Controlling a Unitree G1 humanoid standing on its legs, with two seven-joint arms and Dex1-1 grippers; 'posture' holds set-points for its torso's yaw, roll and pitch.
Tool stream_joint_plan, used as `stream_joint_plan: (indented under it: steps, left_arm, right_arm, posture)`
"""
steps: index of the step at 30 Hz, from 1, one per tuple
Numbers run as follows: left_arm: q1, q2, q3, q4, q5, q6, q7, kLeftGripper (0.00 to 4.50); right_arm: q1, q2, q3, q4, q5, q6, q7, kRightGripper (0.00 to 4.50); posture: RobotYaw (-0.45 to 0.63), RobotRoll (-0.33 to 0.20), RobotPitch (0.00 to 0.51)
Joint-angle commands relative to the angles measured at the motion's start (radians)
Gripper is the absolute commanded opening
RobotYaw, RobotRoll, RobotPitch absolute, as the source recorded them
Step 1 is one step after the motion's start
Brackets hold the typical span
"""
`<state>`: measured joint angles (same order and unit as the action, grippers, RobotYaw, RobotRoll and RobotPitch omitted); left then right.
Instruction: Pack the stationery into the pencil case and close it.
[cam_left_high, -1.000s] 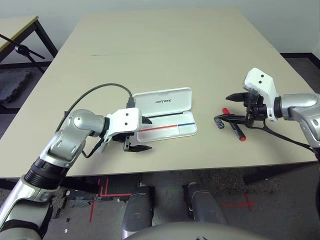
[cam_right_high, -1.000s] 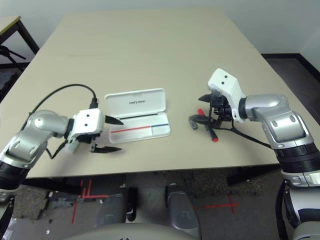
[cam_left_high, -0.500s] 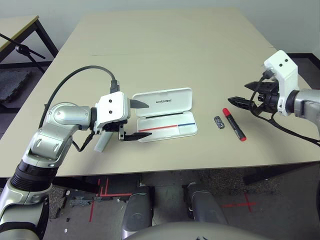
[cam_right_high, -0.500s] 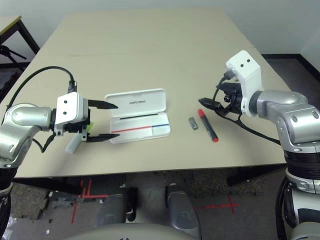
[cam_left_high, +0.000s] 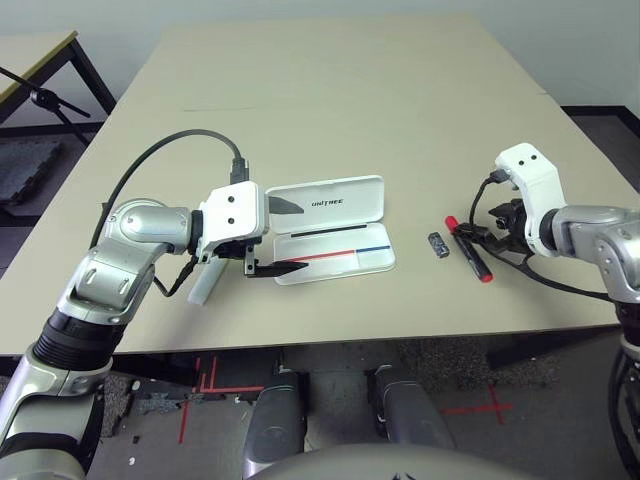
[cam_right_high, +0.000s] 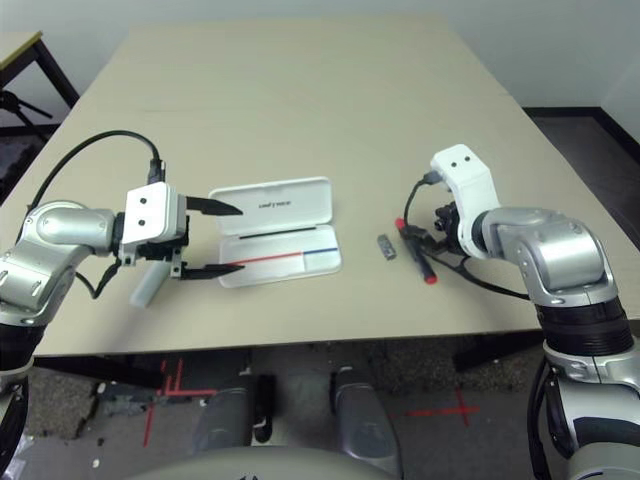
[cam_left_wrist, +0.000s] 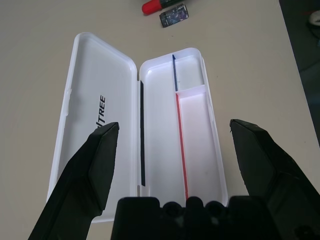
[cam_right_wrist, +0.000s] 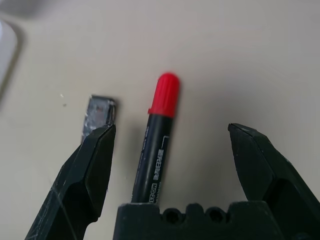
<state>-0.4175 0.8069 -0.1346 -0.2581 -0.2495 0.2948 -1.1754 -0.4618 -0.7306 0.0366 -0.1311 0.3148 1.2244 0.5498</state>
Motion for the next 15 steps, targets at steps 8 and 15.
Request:
stream_joint_plan:
  steps: [8,15]
  left_arm:
    - [0.007,0.011,-0.004,-0.014,0.012,0.003,0.01,4.47]
    - [0.009,0.014,-0.005,-0.023,0.012,0.011,0.017,4.5]
  right_arm:
    - [0.034,0.025,0.07,0.122,-0.039,-0.054,0.001,4.5]
    - [0.023,-0.002,0.089,0.159,-0.057,-0.068,0.018,3.24]
  posture:
    - [0.0,0.0,0.102]
    - [0.01,0.0,0.104]
